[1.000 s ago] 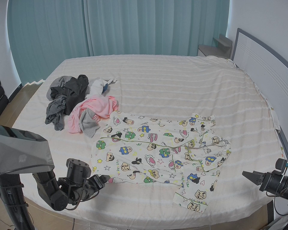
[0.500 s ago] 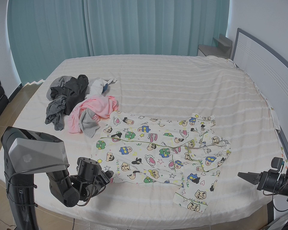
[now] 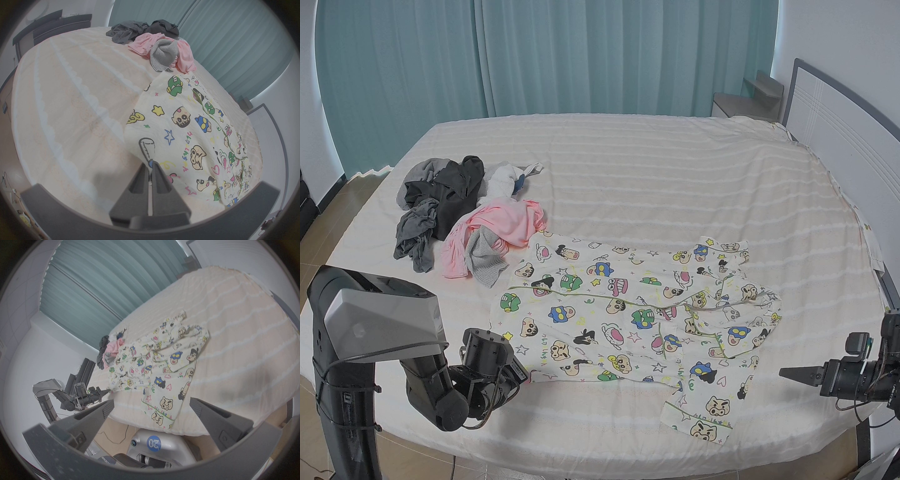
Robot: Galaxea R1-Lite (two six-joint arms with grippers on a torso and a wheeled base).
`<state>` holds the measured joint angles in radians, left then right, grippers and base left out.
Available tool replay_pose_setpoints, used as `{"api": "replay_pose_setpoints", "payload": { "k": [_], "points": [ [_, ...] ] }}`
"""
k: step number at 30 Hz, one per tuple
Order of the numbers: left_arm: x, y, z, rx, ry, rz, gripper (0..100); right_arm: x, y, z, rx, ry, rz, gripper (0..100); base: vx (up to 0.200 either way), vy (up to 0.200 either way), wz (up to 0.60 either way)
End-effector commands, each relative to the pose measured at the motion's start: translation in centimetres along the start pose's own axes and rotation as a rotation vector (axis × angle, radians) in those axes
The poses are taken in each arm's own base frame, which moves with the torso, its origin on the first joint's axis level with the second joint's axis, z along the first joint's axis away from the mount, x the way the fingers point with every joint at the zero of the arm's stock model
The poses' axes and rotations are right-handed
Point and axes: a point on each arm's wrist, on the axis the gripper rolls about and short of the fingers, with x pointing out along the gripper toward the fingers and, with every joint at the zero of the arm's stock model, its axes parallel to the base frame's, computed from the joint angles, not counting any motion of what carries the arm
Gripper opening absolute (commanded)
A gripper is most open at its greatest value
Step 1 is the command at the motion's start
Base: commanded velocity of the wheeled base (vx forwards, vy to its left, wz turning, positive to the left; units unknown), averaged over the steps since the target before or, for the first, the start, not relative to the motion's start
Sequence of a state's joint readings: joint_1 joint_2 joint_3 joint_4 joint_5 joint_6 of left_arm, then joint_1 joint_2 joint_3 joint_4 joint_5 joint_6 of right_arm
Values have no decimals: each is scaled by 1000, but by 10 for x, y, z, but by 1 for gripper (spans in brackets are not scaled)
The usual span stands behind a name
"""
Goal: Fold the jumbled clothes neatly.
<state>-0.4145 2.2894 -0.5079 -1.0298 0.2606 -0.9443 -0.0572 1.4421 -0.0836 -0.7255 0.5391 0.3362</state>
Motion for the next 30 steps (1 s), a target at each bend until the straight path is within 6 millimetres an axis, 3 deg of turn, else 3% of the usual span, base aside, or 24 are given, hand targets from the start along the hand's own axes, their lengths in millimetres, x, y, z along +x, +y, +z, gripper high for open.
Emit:
{"api": "replay_pose_setpoints", "payload": {
  "k": [1, 4, 5, 12, 24, 30],
  "points": [
    [-5, 5, 0, 8, -25, 35, 0, 43, -26, 0, 64, 184, -23, 100, 0, 0, 0],
    [-6, 4, 2, 6, -51, 36, 0, 54, -32, -1, 58, 225, -12, 100, 0, 0, 0],
    [-8, 4, 3, 1, -59, 30, 0, 69, -37, -1, 38, 267, 1, 100, 0, 0, 0],
    [-16, 9, -1, 11, -44, 37, 0, 106, -50, -3, 42, 342, -3, 100, 0, 0, 0],
    [-20, 11, 2, 3, -45, 39, 0, 138, -71, -19, 38, 360, -23, 100, 0, 0, 0],
    [-20, 10, 2, 3, -46, 36, 0, 148, -77, -12, 12, 325, -57, 100, 0, 0, 0]
  ]
}}
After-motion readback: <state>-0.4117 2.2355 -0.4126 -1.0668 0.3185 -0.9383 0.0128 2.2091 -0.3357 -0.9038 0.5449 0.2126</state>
